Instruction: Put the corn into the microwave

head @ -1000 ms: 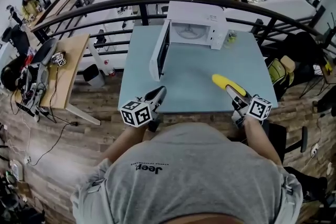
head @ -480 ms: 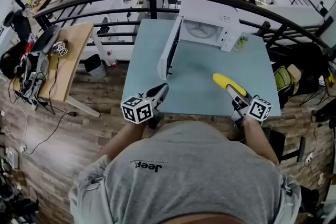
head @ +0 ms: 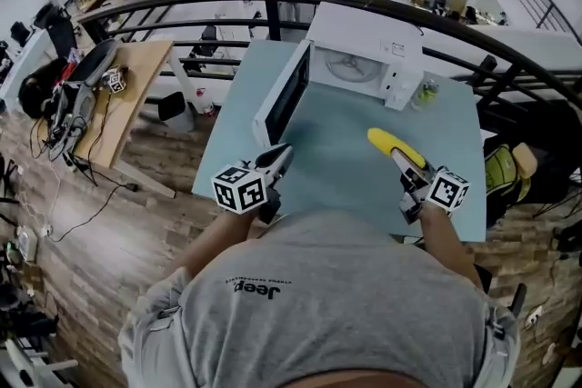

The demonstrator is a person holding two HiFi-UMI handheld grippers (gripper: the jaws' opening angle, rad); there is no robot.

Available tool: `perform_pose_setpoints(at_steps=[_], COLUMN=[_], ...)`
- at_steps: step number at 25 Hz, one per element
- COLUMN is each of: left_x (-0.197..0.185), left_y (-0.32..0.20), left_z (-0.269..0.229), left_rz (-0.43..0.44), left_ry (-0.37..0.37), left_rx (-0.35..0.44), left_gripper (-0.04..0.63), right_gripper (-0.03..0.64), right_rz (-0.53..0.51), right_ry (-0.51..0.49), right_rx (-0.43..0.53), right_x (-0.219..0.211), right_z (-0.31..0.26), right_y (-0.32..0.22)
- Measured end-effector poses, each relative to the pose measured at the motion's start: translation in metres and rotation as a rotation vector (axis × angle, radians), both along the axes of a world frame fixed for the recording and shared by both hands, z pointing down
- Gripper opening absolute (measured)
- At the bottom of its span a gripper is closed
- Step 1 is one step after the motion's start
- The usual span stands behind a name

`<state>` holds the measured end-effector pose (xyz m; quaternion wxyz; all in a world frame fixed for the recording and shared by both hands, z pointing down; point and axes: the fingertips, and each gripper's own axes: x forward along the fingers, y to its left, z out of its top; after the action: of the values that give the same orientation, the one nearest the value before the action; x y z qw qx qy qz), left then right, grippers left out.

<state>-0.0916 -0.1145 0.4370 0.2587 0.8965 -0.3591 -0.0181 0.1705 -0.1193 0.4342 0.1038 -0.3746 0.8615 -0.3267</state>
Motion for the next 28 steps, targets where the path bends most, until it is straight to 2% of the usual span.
perform_pose_setpoints(at_steps=[4,8,15,21,28], left_x=[0.053,0.092,0.116,0.112,0.086], left_y=[-0.022,-0.036,-0.051,-0.075,-0.111], left_z=[-0.007,-0.007,0.0,0.011,0.046], left_rz=[-0.032,-0.059,-0.076,-0.025,0.122], left_ry=[-0.007,-0.034,-0.119,-0.131,-0.118], left_rx=[0.001,-0.03,-0.085,-0.101,-0.133], left_gripper=[0.02,0.02,0.02,0.02,0.02], right_gripper=[0.249,0.249,0.249,0.249,0.249], right_rz=[-0.044,-0.076,-0.095,-0.081,-0.01], right_ry=[-0.002,-0.027,-0.069,-0.062,0.008], right_rx=[-0.002,0.002,-0.014,-0.06,-0.095], right_x=[0.049,0.084,0.109,0.095,0.039], right_z=[0.006,0.011,0.034,0.057,0.07], right_y=[-0.038,-0.067,-0.095,-0.113,-0.138])
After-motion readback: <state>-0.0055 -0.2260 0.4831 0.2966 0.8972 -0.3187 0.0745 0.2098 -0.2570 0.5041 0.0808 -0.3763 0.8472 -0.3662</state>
